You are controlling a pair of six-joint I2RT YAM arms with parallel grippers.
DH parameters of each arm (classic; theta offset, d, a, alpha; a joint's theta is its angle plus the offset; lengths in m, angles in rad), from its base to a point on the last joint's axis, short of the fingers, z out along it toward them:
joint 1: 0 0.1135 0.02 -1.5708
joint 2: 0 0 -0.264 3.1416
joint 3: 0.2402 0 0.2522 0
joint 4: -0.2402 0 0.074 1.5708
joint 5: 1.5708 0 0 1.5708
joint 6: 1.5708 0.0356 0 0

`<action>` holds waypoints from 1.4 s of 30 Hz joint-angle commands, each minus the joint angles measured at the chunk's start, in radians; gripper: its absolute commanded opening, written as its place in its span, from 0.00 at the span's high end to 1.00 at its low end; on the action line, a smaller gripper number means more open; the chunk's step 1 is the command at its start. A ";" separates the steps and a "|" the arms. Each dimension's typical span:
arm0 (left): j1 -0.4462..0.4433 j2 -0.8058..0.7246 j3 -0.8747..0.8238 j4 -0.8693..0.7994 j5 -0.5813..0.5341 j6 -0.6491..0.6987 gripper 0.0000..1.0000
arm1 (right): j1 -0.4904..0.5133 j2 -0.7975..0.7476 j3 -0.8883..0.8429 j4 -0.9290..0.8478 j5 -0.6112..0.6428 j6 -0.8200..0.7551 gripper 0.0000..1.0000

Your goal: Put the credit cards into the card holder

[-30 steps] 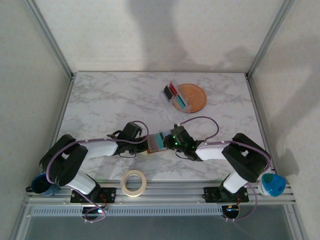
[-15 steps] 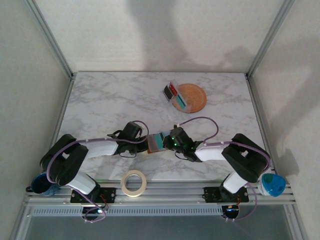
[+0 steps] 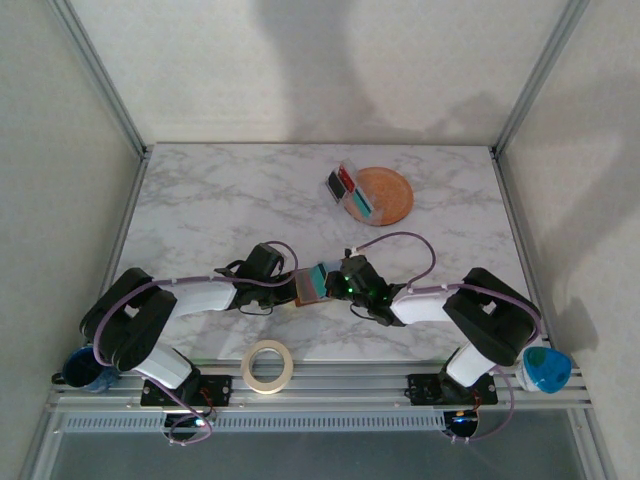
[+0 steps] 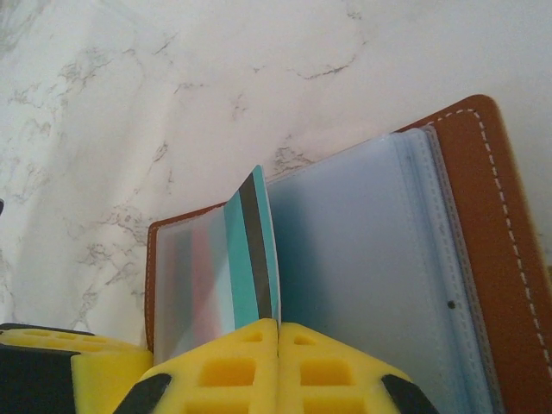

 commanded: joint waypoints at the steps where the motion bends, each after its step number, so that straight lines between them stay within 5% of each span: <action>1: -0.016 0.042 -0.016 -0.069 -0.045 -0.014 0.99 | 0.026 0.005 -0.042 -0.040 -0.022 0.019 0.96; 27: -0.018 0.034 -0.016 -0.071 -0.045 -0.014 0.99 | 0.037 -0.105 -0.001 -0.248 -0.016 -0.055 0.76; 42: -0.018 0.003 0.019 -0.101 -0.059 0.002 0.97 | -0.118 -0.088 0.299 -0.730 -0.347 -0.296 0.60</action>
